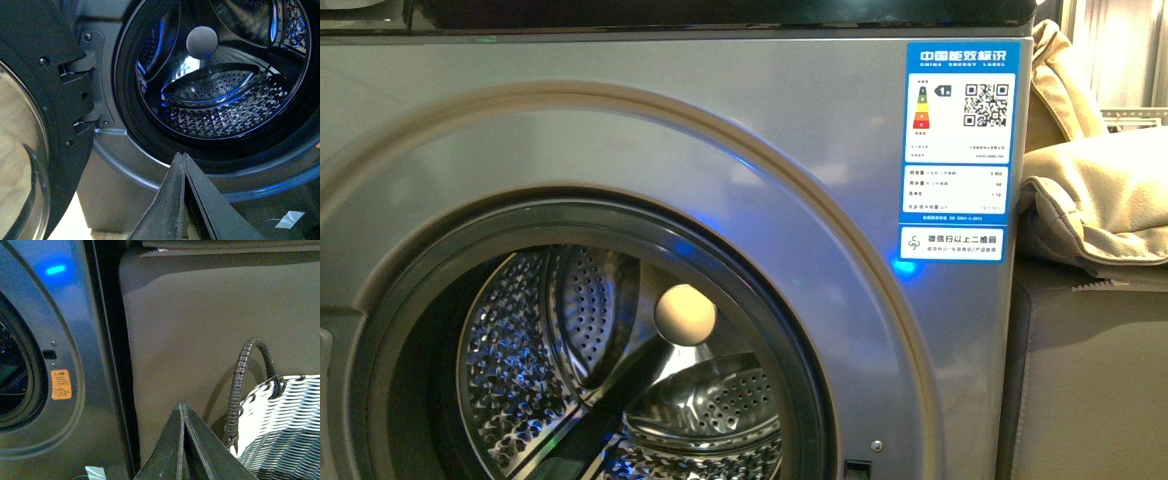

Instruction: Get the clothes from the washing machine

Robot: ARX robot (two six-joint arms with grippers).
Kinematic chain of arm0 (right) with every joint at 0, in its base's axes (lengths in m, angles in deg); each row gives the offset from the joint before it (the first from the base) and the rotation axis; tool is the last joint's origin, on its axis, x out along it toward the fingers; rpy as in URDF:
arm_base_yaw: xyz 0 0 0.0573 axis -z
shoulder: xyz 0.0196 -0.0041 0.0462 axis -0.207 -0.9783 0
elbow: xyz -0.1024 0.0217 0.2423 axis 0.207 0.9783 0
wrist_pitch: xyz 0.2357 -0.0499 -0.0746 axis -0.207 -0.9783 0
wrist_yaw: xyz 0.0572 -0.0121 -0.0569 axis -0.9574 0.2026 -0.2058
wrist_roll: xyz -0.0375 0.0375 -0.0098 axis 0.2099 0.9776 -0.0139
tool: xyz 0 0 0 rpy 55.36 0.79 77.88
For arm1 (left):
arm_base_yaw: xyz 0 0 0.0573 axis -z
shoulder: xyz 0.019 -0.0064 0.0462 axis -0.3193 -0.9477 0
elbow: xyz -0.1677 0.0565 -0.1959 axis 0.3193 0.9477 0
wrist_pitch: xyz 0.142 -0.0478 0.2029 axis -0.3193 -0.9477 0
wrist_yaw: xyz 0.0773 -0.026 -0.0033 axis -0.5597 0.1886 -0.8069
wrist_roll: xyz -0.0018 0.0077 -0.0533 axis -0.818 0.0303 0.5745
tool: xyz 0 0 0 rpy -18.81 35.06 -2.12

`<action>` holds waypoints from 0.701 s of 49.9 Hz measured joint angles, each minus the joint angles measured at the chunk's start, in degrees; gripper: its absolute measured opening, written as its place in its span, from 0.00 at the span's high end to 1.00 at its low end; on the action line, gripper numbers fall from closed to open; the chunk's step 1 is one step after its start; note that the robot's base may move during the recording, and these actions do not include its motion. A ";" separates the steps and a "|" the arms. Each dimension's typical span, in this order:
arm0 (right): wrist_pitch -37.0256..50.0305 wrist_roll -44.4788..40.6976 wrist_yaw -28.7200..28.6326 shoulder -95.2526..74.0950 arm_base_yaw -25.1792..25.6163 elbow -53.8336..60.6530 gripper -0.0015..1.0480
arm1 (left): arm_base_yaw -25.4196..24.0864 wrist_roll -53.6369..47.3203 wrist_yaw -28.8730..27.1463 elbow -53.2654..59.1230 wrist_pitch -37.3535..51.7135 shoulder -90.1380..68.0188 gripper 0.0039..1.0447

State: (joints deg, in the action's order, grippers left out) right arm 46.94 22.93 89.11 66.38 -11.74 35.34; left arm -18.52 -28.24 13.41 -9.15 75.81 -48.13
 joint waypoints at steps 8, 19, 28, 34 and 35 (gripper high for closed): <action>0.00 0.00 0.00 0.00 0.00 -0.02 0.98 | 0.00 0.00 0.02 0.00 0.00 0.00 0.97; 0.00 0.00 0.00 0.00 0.00 -0.02 0.98 | 0.00 0.02 0.02 0.00 0.00 0.00 0.90; 0.00 -0.07 0.00 0.00 0.00 0.00 0.71 | 0.00 0.02 0.02 0.00 0.00 0.00 0.55; 0.00 -0.04 0.00 0.00 0.00 0.00 0.52 | 0.00 0.00 0.02 0.00 0.00 0.00 0.36; 0.00 -0.04 0.00 0.00 0.00 -0.02 0.49 | 0.00 0.00 0.02 0.00 0.00 0.00 0.35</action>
State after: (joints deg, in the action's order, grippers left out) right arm 46.94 22.88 89.11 66.38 -11.74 35.32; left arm -18.52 -28.24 13.43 -9.15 75.81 -48.13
